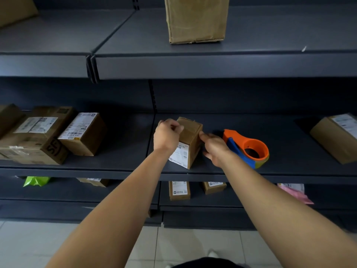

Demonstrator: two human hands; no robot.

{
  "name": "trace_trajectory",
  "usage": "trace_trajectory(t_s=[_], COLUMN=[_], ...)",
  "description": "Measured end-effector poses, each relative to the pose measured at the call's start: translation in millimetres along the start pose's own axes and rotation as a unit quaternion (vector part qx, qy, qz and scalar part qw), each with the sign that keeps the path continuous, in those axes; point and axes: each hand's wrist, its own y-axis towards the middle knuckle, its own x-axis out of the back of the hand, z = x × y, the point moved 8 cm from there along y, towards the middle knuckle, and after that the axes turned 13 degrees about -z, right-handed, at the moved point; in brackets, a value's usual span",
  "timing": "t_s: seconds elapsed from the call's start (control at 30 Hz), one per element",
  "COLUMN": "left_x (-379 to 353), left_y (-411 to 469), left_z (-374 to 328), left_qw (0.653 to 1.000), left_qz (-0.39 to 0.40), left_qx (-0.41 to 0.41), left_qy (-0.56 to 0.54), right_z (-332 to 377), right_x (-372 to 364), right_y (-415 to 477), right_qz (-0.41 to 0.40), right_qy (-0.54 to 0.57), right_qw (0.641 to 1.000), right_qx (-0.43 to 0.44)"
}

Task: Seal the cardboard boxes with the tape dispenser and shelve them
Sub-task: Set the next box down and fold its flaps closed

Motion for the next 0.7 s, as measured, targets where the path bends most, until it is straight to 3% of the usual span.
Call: trace_trajectory(t_s=[0.23,0.37,0.53,0.7], left_x=[-9.0,-6.5,-12.6,-15.4], left_y=[-8.3,0.5,-7.5,-15.5], left_z=[-13.3,-3.3,21.8,34.5], left_qw=[0.991,0.997,0.974,0.968], left_qz=[0.088,0.073,0.071,0.09], left_qx=[-0.035,0.034,0.183,0.216], left_qy=[0.097,0.018,-0.112,-0.092], right_z=[3.5,3.6,-15.9,-16.0], right_x=[0.1,2.2,7.3,15.3], right_y=[6.5,15.1,29.3,47.2], right_qz=[-0.007,0.006,-0.006,-0.06], right_qy=[-0.056,-0.077,-0.085,-0.094], right_qw=[0.998,0.995,0.996,0.994], right_qx=[0.039,0.066,-0.003,0.01])
